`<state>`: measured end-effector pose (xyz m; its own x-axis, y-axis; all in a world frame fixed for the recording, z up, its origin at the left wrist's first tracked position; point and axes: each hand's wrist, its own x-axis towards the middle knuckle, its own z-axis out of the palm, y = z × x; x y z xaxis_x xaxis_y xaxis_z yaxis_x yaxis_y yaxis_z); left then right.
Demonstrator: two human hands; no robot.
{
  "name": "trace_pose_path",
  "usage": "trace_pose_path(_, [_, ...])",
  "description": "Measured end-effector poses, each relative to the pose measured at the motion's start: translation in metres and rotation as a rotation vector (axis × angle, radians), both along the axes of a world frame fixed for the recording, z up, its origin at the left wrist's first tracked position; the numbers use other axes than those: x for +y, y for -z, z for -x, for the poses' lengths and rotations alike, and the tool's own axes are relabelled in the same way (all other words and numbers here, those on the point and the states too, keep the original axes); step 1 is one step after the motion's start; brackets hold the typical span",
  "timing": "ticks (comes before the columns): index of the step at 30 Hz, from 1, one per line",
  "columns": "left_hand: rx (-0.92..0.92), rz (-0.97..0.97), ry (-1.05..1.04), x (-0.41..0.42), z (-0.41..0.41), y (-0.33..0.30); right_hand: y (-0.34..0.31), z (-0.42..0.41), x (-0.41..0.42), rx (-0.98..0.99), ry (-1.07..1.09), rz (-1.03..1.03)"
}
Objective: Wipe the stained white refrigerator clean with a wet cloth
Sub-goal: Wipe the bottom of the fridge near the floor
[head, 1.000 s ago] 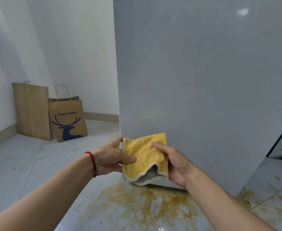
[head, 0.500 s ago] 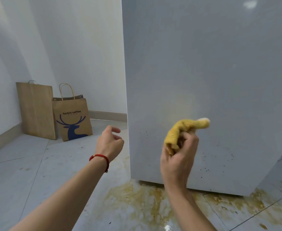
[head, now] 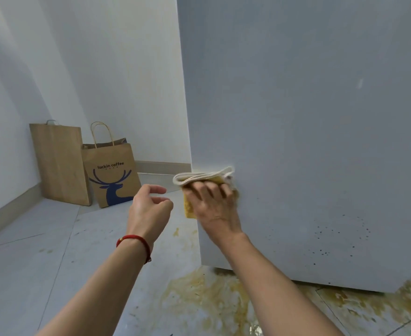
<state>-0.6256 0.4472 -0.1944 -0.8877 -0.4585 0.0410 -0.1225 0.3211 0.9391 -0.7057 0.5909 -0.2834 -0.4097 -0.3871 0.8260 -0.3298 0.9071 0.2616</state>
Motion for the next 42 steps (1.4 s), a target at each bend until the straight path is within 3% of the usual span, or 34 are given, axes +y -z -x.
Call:
trace_pose_path(3, [0.021, 0.027, 0.020, 0.026, 0.005, 0.007, 0.000, -0.003, 0.021, -0.032, -0.046, -0.067])
trace_pose_path(11, [0.063, 0.086, 0.083, 0.068, 0.005, 0.015, 0.012, -0.037, 0.231, -0.054, 0.264, 0.422])
trace_pose_path(16, [0.070, 0.055, 0.035, 0.071, -0.003, 0.010, 0.006, -0.028, 0.173, -0.044, 0.351, 0.915])
trace_pose_path(18, [0.087, 0.111, 0.008, 0.068, -0.006, 0.011, -0.004, -0.023, 0.112, -0.064, 0.263, 0.835])
trace_pose_path(21, [0.119, 0.214, 0.024, 0.076, -0.006, 0.017, -0.005, -0.023, 0.057, -0.137, 0.102, 0.443])
trace_pose_path(23, [0.174, 0.308, 0.031, 0.087, -0.009, 0.021, -0.002, -0.025, 0.064, -0.168, -0.019, 0.222])
trace_pose_path(25, [0.261, 0.334, 0.012, 0.098, -0.011, 0.025, -0.004, -0.025, 0.099, -0.154, -0.043, 0.156])
trace_pose_path(30, [0.306, 0.284, 0.028, 0.122, -0.011, 0.038, -0.011, -0.038, 0.241, -0.092, 0.237, 0.635])
trace_pose_path(34, [0.301, 0.236, 0.094, 0.132, -0.010, 0.034, -0.032, -0.044, 0.330, -0.047, 0.304, 1.017])
trace_pose_path(36, [0.278, 0.205, 0.107, 0.128, -0.011, 0.028, -0.038, -0.043, 0.347, -0.009, 0.329, 1.255])
trace_pose_path(40, [0.239, 0.159, 0.143, 0.122, -0.017, 0.013, -0.047, -0.028, 0.326, 0.037, 0.422, 1.915])
trace_pose_path(42, [0.230, 0.136, 0.184, 0.130, -0.018, 0.008, -0.051, -0.025, 0.281, 0.013, 0.428, 1.921])
